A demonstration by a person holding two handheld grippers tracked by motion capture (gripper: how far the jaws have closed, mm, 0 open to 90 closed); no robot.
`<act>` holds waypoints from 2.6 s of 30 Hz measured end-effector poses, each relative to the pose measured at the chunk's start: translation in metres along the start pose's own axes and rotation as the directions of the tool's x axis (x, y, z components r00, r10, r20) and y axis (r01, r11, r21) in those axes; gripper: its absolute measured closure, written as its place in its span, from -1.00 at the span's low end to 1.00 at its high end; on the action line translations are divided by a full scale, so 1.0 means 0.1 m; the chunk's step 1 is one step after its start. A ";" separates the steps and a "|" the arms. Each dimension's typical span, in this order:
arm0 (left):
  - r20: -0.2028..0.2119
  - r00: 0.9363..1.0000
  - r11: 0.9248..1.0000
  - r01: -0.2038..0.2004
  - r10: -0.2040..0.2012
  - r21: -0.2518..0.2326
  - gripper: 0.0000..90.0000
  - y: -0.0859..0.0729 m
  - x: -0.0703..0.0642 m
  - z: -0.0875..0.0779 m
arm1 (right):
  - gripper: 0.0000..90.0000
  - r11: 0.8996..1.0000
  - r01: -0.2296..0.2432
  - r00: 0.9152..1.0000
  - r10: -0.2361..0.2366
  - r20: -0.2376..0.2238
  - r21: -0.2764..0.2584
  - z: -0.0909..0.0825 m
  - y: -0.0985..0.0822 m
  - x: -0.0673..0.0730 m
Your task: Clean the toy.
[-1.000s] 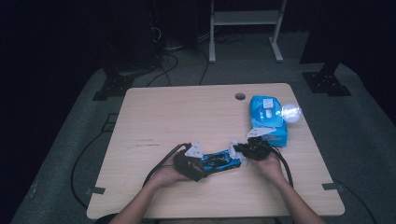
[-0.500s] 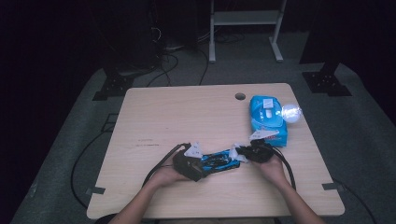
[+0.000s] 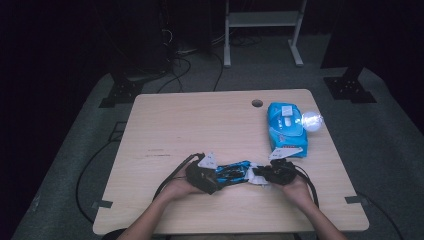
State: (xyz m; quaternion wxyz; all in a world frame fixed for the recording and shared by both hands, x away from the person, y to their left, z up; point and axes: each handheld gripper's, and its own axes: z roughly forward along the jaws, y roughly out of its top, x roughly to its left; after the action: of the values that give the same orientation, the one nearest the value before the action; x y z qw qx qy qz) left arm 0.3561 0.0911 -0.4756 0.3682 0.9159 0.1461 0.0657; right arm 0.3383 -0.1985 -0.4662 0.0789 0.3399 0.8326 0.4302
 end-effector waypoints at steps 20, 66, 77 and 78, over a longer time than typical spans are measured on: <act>0.162 0.967 0.974 0.211 -0.196 -0.082 -0.50 -0.04 0.19 -0.14 | 0.89 1.000 0.023 0.995 -0.025 -0.100 -0.017 0.12 0.05 0.07; 0.083 0.935 0.933 0.351 -0.344 -0.079 0.07 -0.03 0.13 -0.17 | 0.88 0.996 0.094 0.992 -0.094 -0.081 -0.015 0.05 0.02 0.08; 0.153 0.833 0.844 0.537 -0.531 0.005 0.09 -0.07 0.20 -0.17 | 0.88 0.996 0.093 0.992 -0.094 -0.079 -0.018 0.06 0.02 0.10; 0.142 0.836 0.844 0.536 -0.530 -0.001 0.11 -0.06 0.19 -0.18 | 0.88 0.996 0.091 0.993 -0.092 -0.079 -0.019 0.07 0.02 0.10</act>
State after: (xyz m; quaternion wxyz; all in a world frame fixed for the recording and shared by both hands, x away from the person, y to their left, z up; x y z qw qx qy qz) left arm 0.3690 0.1126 -0.4666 0.3996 0.8336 0.3683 -0.0992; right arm 0.3343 -0.1869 -0.4674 0.0678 0.2833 0.8464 0.4459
